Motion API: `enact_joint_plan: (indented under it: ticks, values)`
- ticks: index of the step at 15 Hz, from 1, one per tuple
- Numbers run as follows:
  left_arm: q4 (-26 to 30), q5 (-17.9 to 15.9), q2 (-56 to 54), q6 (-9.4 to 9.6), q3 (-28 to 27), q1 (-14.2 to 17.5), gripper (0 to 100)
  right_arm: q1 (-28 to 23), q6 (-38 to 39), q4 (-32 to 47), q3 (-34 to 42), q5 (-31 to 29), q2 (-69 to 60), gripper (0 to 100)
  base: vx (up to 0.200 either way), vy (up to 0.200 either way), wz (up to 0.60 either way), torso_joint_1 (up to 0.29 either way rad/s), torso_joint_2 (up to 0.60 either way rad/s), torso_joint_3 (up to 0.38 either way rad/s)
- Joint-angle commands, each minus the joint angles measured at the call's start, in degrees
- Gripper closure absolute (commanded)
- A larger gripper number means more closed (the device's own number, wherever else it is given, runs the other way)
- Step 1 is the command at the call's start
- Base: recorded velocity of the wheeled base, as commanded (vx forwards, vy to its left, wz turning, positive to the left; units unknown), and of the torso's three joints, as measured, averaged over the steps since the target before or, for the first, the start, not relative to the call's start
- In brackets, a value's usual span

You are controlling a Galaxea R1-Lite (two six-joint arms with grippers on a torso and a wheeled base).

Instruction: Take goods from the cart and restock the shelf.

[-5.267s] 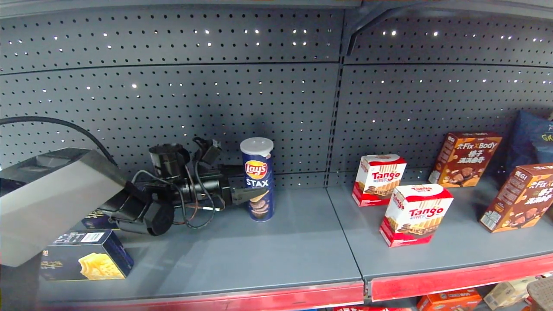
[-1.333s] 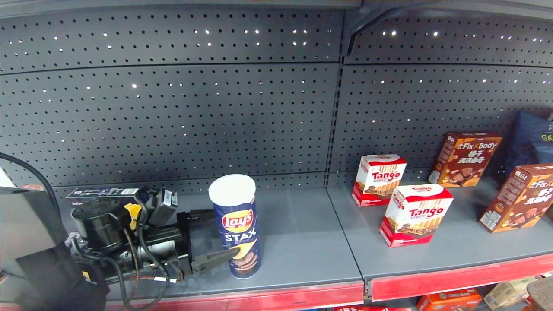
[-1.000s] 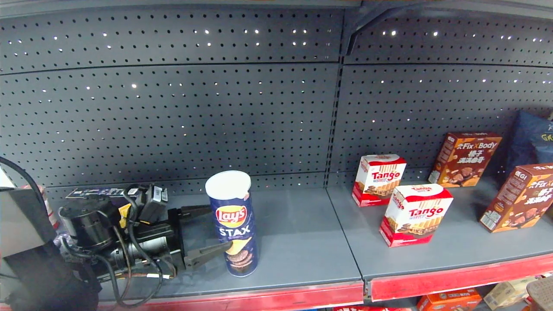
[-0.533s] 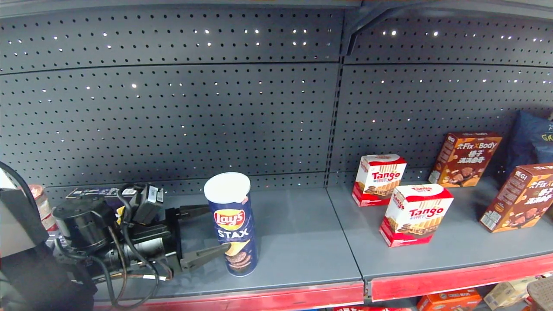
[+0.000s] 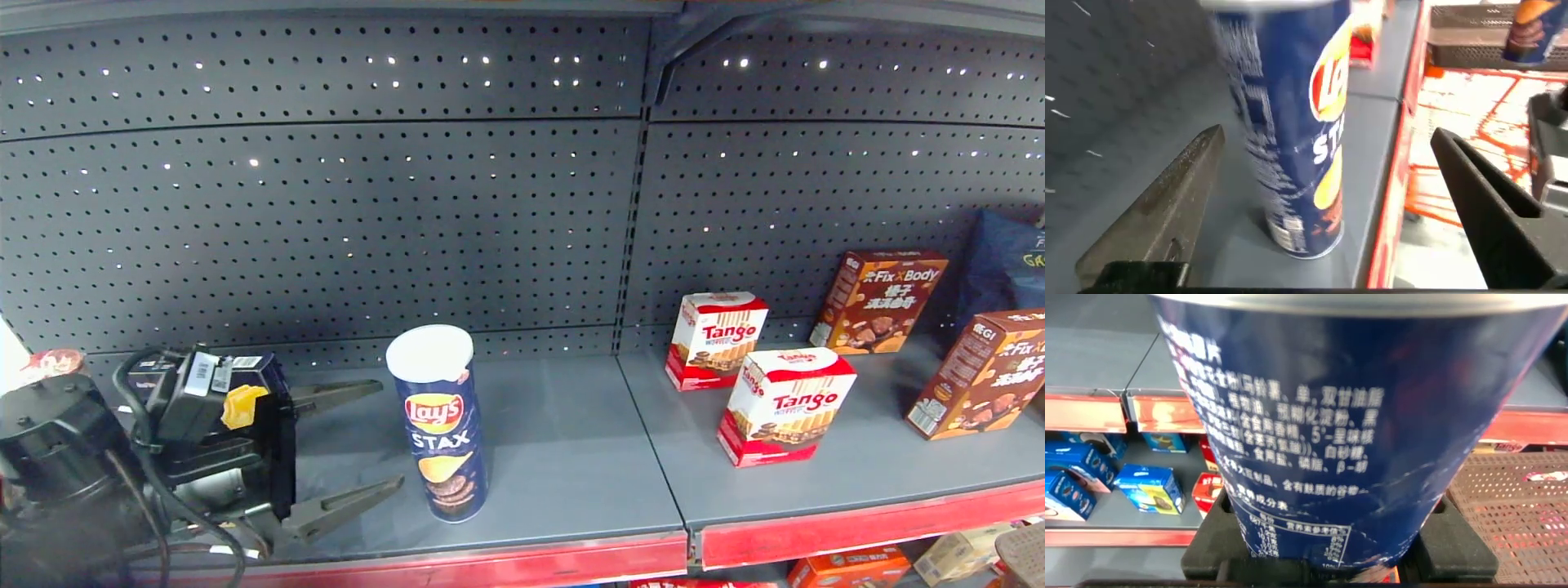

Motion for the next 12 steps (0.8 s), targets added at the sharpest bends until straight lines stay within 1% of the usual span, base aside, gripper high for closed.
enact_joint_plan:
  ticks: [1, 3, 4, 5, 6, 7, 8, 9, 10, 12]
  values:
    - [-0.1, 0.7, -6.6, -0.16, 1.9, 1.9, 0, 0.0, -0.1, 0.0, -0.3, -0.1, -0.8, 100, 0.0, 0.0, 0.0, 0.0, 0.0, 0.0]
    - [-0.1, 2.2, -9.8, -0.25, 4.2, 2.7, 0, 0.0, -0.1, 0.0, -0.4, -0.4, -1.5, 100, 0.0, 0.0, 0.0, 0.0, 0.0, 0.0]
    - [-0.1, 4.6, -12.4, -0.87, 6.3, 3.3, 0, 0.0, -0.1, 0.0, -0.2, -0.9, -1.9, 100, 0.0, 0.0, 0.0, 0.0, 0.0, 0.0]
    - [-0.1, 5.7, -13.4, -1.3, 7.1, 3.5, 0, 0.0, -0.1, 0.0, -0.3, -1.1, -2.2, 100, 0.0, 0.0, 0.0, 0.0, 0.0, 0.0]
    - [-0.1, 8.5, -16.1, -2.62, 8.9, 4.3, 0, 0.0, -0.1, 0.0, -0.2, -1.5, -3.2, 100, 0.0, 0.0, 0.0, 0.0, 0.0, 0.0]
    - [-0.1, 10.2, -16.9, -2.62, 9.8, 4.6, 0, 0.0, -0.1, 0.0, 0.0, -1.6, -4.4, 100, 0.0, 0.0, 0.0, 0.0, 0.0, 0.0]
    - [-0.1, 12.5, -17.7, -2.62, 10.1, 5.5, 0, 0.0, -0.1, 0.2, 0.2, -1.7, -5.8, 100, 0.0, 0.0, 0.0, 0.0, 0.0, 0.0]
    - [-0.1, 13.7, -18.7, -2.71, 10.1, 5.9, 0, 0.0, -0.1, 0.9, 0.2, -1.7, -6.6, 100, 0.0, 0.0, 0.0, 0.0, 0.0, 0.0]
    - [0.1, 16.3, -21.1, -2.97, 10.2, 6.0, 0, 0.0, -0.1, 3.1, 0.1, -1.7, -8.7, 100, 0.0, 0.0, 0.0, 0.0, 0.0, 0.0]
    - [2.6, 19.7, -24.2, -2.89, 10.2, 7.0, 0, -0.1, -0.1, 5.2, 0.0, -1.8, -11.9, 100, 0.0, 0.0, 0.0, 0.0, 0.0, 0.0]
